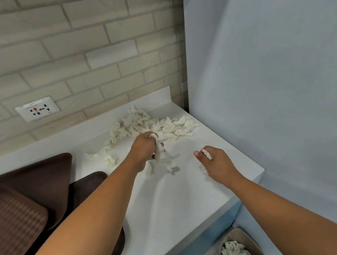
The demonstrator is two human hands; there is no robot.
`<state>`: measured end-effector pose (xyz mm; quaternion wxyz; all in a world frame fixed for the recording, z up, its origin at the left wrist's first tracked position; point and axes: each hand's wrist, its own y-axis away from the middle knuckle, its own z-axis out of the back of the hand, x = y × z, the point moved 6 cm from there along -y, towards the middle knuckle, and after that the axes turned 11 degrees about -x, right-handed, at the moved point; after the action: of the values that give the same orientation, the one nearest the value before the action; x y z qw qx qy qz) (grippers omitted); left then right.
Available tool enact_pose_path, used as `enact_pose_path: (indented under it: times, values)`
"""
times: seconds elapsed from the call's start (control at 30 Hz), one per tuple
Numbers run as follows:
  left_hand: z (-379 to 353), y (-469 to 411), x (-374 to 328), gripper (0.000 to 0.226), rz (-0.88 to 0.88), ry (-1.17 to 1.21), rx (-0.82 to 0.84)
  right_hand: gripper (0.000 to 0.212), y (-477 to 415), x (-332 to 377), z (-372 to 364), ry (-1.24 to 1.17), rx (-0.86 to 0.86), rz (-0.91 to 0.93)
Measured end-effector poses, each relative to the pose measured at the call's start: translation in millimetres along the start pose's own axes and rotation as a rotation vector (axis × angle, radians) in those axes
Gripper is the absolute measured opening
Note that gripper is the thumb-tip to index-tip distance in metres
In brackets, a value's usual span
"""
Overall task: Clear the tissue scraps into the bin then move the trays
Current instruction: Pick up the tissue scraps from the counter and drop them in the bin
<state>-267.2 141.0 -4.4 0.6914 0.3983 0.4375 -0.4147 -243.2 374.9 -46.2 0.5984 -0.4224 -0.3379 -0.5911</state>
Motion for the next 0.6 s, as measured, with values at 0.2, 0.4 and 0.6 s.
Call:
enact_pose_path:
  times: [0.2,0.4,0.6]
  values:
    - [-50,44,17,0.026,0.235,0.088,0.124,0.046,24,-23,38,0.025,-0.015,-0.050]
    - [-93,80,23,0.029,0.381,0.256,0.181,0.049,48,-51,64,0.014,-0.021,-0.104]
    - [-148,123,12,0.020,0.439,0.443,0.365,0.046,72,-74,97,0.006,-0.075,-0.159]
